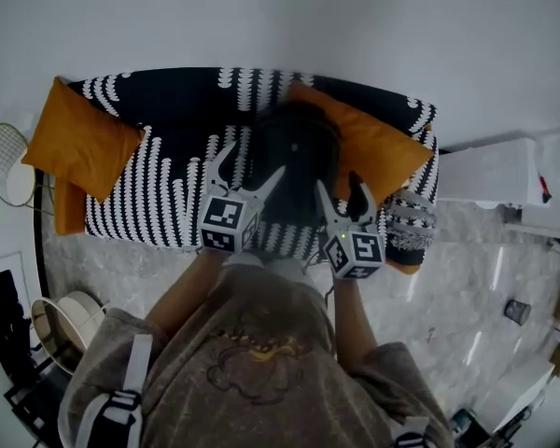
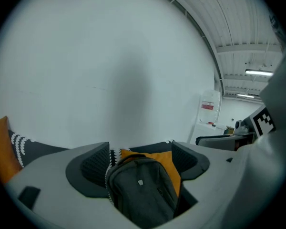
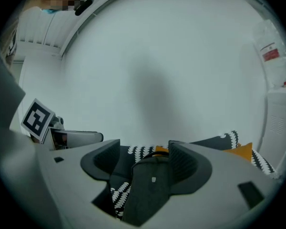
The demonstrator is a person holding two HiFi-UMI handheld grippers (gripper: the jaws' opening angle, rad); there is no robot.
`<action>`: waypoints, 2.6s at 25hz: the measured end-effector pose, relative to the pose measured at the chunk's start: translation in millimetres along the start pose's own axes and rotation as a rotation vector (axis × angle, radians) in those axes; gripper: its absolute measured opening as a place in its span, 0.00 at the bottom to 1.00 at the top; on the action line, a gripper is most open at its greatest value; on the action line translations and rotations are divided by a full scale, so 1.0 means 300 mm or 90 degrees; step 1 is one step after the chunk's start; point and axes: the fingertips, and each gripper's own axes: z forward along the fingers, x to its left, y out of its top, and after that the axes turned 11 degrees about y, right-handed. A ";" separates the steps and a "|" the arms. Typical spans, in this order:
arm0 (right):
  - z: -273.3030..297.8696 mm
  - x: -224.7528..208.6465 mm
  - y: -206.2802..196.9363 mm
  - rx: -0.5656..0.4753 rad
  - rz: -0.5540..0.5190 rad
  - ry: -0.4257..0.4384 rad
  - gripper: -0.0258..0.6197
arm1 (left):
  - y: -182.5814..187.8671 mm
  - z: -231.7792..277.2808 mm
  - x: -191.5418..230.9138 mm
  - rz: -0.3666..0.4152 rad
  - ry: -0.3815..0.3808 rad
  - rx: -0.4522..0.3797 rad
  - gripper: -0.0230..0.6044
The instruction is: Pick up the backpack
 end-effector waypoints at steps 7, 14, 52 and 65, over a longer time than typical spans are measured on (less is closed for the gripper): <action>0.130 -0.221 -0.221 0.060 0.004 -0.031 0.57 | -0.280 0.210 0.031 0.016 0.018 0.072 0.68; 0.236 -0.459 -0.498 0.104 0.004 -0.041 0.59 | -0.641 0.418 0.054 0.017 0.031 0.138 0.68; 0.167 -0.267 -0.231 0.044 0.015 0.062 0.13 | -0.239 0.267 -0.051 0.038 0.023 0.072 0.15; -0.083 -0.039 0.228 -0.005 -0.031 0.090 0.13 | 0.220 -0.107 -0.153 0.032 0.062 0.007 0.15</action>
